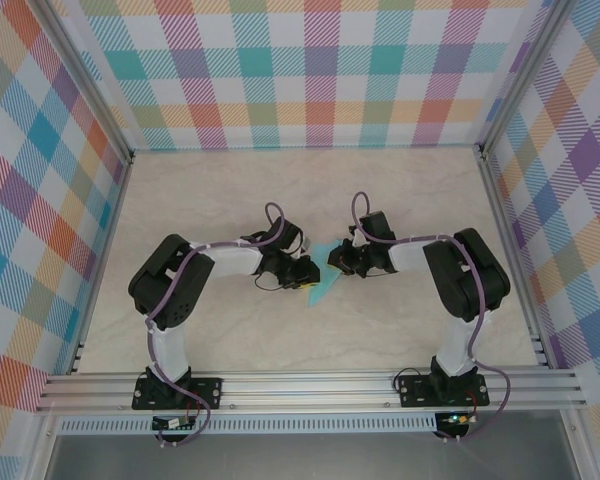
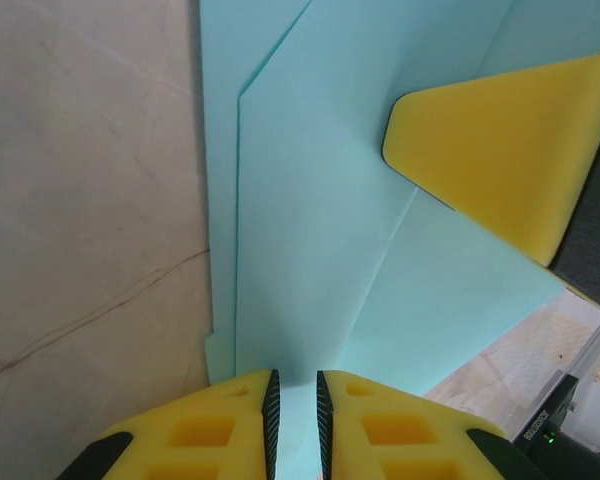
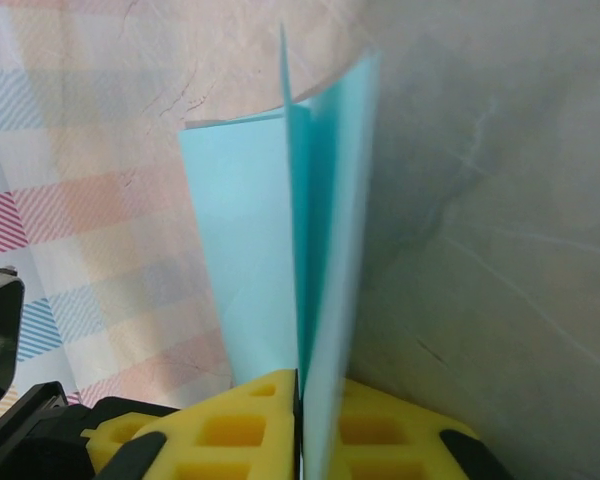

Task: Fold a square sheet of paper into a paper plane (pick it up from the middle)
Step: Turn over the paper at the center of the table.

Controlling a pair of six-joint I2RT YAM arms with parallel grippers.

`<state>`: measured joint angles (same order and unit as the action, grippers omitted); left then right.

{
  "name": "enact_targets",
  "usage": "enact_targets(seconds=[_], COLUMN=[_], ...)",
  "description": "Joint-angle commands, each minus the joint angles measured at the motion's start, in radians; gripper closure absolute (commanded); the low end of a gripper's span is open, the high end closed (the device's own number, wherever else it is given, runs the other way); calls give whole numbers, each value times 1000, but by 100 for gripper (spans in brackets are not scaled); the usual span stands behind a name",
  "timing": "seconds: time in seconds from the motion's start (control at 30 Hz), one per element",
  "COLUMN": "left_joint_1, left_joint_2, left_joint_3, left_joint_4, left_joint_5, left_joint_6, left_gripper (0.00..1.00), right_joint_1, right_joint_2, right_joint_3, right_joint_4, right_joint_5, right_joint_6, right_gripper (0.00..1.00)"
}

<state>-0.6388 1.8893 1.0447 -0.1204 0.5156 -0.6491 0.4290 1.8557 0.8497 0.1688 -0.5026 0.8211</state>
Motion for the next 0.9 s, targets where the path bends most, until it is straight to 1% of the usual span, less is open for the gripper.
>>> enact_targets(seconds=[0.0,0.07,0.17,0.3,0.37,0.47,0.57,0.63,0.7,0.73,0.8,0.87], left_joint_1=[16,17,17,16,17,21,30,36,42,45,49,53], left_joint_2=[-72,-113,-198,-327,-394,-477,-539,-574,-602,-614,-640,-669], left_joint_3=[-22,-38,-75,-117,-142,-177,-202,-221,-229,-232,-243,-259], left_joint_4=[14,10,0,-81,-123,-184,-217,-236,-266,-284,-305,-319], left_joint_5=[-21,-46,-118,-278,-368,-467,-532,-580,-633,-660,-701,-738], left_joint_6=[-18,-19,-23,-21,-27,-38,-53,-71,-89,-98,-118,-143], left_gripper=[79,78,76,75,74,72,71,71,71,71,71,71], right_joint_1=[2,2,2,17,38,90,141,194,232,247,276,299], right_joint_2=[-15,-42,-99,-190,-224,-259,-261,-231,-176,-149,-103,-61], right_joint_3=[30,39,58,114,170,254,341,422,494,531,578,609], right_joint_4=[2,-40,-145,-392,-557,-778,-974,-1131,-1282,-1347,-1425,-1454], right_joint_5=[-34,-26,9,133,239,431,608,780,928,979,1044,1055], right_joint_6=[-48,-69,-114,-212,-270,-328,-330,-317,-263,-230,-173,-140], right_gripper=[93,95,95,94,93,92,91,91,92,92,92,92])
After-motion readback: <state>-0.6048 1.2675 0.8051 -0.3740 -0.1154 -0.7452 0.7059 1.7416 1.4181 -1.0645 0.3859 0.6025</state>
